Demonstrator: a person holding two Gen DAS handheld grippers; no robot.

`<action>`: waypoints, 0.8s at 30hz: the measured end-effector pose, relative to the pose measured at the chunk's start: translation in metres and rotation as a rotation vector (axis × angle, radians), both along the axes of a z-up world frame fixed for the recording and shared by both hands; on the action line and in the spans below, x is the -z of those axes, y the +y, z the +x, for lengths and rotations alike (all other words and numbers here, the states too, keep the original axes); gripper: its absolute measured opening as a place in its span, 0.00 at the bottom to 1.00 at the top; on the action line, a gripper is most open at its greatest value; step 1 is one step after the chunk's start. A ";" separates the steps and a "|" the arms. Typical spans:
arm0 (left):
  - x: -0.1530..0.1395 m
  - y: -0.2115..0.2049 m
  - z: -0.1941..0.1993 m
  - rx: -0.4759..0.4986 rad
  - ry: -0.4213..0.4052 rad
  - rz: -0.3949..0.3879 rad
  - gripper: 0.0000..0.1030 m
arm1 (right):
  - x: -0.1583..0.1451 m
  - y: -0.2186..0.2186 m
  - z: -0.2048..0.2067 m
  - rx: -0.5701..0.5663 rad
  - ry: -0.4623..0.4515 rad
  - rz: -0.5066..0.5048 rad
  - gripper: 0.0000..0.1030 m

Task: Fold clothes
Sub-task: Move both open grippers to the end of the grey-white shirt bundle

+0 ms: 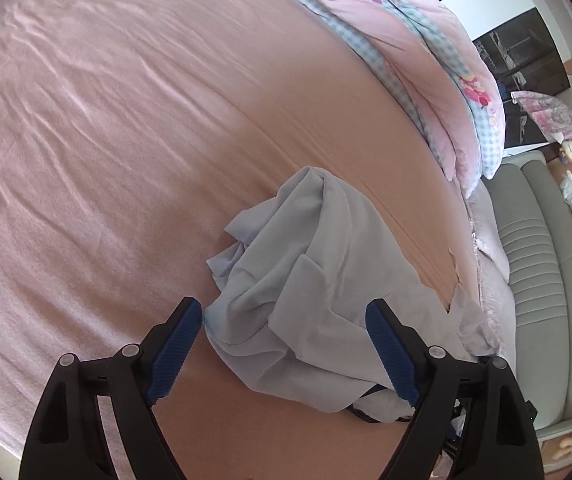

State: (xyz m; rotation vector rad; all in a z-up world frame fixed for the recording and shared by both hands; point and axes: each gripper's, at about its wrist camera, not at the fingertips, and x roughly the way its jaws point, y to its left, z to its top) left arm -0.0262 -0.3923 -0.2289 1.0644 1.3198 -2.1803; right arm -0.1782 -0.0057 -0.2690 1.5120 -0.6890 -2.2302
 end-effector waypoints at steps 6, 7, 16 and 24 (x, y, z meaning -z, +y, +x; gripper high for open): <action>0.005 0.008 0.008 0.016 -0.003 0.084 0.82 | -0.001 0.016 0.010 0.045 -0.092 -0.143 0.82; 0.003 0.011 0.013 0.004 0.005 0.091 0.82 | -0.001 0.019 0.014 0.059 -0.115 -0.196 0.82; 0.006 0.033 0.034 -0.113 0.136 0.199 0.82 | 0.022 0.017 0.040 0.165 -0.222 -0.365 0.82; 0.024 0.044 0.014 -0.124 0.184 0.326 0.83 | 0.028 0.008 0.029 0.200 -0.220 -0.436 0.95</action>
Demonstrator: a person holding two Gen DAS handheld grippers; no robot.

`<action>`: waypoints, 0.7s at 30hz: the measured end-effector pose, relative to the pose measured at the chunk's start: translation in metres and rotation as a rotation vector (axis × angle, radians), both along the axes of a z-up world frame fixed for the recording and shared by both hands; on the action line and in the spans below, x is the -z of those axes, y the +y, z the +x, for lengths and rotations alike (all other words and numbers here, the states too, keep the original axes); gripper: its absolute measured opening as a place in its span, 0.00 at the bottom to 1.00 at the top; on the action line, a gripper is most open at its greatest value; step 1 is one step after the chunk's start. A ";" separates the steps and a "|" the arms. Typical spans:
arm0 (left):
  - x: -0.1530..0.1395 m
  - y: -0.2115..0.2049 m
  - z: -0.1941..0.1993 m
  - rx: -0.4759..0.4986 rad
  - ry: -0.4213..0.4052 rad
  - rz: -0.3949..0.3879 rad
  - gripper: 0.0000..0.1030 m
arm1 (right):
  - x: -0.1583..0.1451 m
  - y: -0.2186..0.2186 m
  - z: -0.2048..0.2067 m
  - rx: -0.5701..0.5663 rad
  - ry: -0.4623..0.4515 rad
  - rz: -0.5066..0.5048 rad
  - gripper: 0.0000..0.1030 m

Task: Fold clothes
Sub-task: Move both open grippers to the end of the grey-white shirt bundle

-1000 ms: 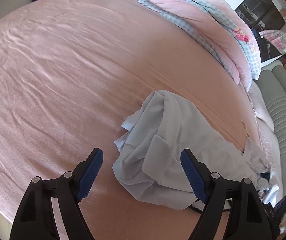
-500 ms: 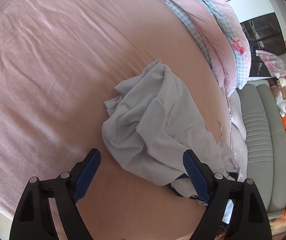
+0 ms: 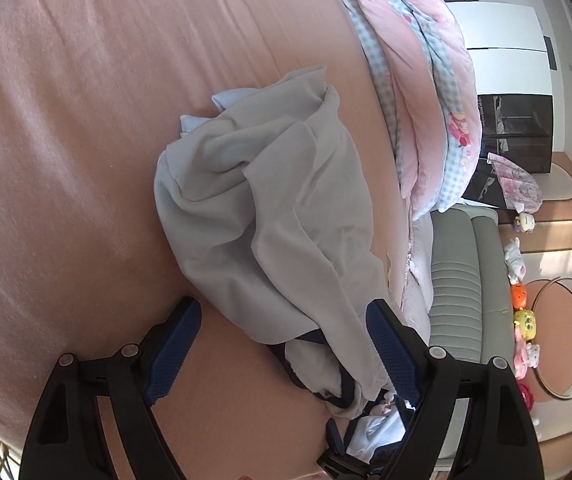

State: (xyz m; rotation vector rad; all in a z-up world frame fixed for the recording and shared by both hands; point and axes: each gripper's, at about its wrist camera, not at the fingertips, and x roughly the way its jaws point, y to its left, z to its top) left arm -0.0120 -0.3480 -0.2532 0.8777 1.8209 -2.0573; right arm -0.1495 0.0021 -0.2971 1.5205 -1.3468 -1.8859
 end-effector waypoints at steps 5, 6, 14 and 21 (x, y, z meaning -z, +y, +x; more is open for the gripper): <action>0.000 0.000 -0.009 -0.012 0.023 -0.015 0.85 | 0.000 -0.005 -0.008 0.035 -0.006 -0.019 1.00; 0.002 -0.001 -0.009 -0.020 0.029 -0.013 0.85 | 0.000 -0.006 -0.010 0.043 -0.004 -0.022 1.00; 0.005 -0.006 -0.021 -0.066 0.061 -0.035 0.91 | 0.005 -0.006 -0.018 0.088 0.010 -0.056 1.00; 0.003 -0.005 -0.038 -0.074 0.046 -0.081 1.00 | 0.002 -0.017 -0.032 0.113 0.052 -0.043 1.00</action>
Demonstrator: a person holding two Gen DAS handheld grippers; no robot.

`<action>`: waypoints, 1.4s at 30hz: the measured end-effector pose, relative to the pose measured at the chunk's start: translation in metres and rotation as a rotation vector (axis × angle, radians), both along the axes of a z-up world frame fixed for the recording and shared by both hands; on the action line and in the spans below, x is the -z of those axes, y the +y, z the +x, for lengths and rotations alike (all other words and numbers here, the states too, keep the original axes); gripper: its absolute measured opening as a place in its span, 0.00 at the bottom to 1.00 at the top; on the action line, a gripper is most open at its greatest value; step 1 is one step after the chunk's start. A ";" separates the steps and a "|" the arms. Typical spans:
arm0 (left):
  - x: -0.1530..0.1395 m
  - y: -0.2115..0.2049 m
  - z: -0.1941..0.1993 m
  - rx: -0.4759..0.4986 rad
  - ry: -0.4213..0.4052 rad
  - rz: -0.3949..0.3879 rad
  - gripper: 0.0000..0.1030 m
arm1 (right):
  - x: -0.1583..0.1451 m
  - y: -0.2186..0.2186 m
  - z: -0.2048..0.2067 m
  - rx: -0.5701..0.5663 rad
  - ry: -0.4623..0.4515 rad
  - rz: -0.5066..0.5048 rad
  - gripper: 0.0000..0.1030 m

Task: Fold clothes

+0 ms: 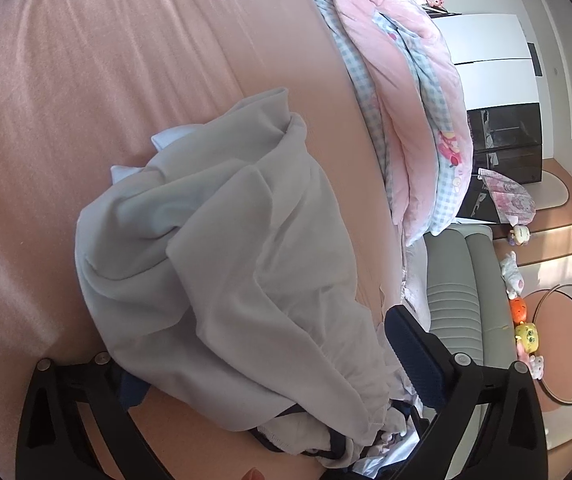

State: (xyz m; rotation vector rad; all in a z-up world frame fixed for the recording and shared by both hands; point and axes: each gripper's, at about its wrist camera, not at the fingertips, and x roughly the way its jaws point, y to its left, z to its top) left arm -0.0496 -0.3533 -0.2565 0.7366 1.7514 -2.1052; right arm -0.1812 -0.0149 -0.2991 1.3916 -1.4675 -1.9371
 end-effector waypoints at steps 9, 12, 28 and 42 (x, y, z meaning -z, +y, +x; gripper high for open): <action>0.005 -0.001 -0.003 -0.011 -0.017 -0.013 1.00 | 0.000 -0.013 -0.015 -0.011 0.046 0.033 1.00; 0.004 0.001 -0.004 -0.004 -0.023 -0.027 1.00 | -0.003 -0.018 -0.013 -0.026 0.074 0.073 1.00; -0.006 0.040 -0.016 0.080 -0.314 -0.415 0.55 | -0.021 -0.057 -0.012 -0.177 0.158 0.444 0.42; -0.005 0.048 -0.013 0.113 -0.356 -0.497 0.55 | -0.049 -0.073 -0.006 -0.237 0.212 0.642 0.35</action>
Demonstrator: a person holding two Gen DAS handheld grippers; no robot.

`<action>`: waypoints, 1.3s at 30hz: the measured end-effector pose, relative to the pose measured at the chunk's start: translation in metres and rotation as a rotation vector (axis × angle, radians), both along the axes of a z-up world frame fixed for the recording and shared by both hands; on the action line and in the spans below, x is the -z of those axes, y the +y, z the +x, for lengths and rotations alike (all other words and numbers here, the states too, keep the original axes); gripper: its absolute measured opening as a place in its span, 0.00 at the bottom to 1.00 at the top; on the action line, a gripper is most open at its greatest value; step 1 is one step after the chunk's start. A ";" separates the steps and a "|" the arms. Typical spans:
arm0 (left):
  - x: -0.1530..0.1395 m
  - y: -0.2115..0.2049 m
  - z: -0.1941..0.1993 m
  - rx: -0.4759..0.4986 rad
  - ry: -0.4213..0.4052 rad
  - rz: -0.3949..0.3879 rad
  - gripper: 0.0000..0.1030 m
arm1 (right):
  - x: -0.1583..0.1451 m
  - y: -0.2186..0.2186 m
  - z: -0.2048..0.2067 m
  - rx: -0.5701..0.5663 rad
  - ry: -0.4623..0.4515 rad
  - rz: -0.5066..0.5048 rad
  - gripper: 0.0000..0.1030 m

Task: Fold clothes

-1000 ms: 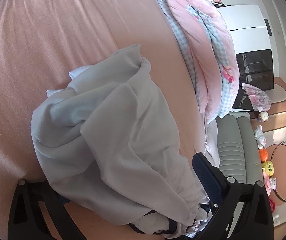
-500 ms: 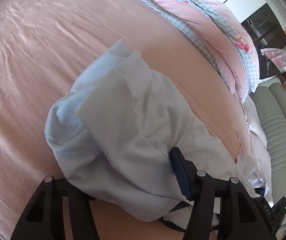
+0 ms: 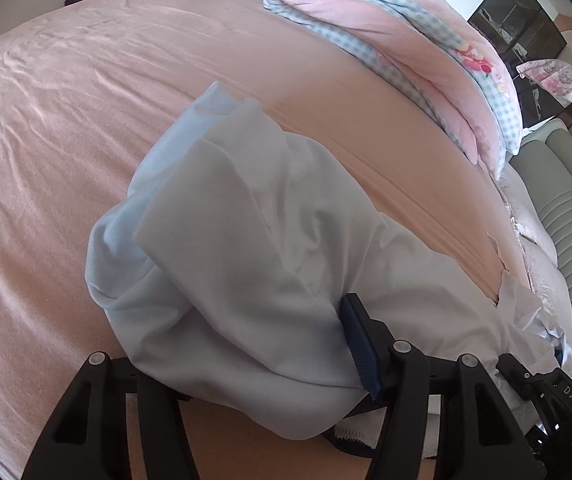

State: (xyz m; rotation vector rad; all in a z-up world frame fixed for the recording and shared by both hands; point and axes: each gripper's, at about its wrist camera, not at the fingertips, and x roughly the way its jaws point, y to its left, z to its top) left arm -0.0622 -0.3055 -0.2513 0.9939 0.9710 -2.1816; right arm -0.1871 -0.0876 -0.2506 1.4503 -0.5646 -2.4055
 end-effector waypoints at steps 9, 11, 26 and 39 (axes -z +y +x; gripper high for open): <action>0.000 0.004 0.009 0.020 0.003 -0.007 0.55 | -0.039 -0.033 0.010 -0.066 0.144 0.235 0.32; 0.000 0.005 0.012 0.025 0.008 -0.004 0.55 | -0.048 -0.039 0.013 -0.077 0.183 0.268 0.32; -0.029 0.003 0.024 0.173 -0.008 0.028 0.61 | -0.063 -0.052 0.010 -0.119 0.226 0.299 0.32; -0.103 0.066 0.016 0.409 -0.105 -0.337 0.69 | -0.056 -0.042 0.003 -0.208 0.212 0.249 0.32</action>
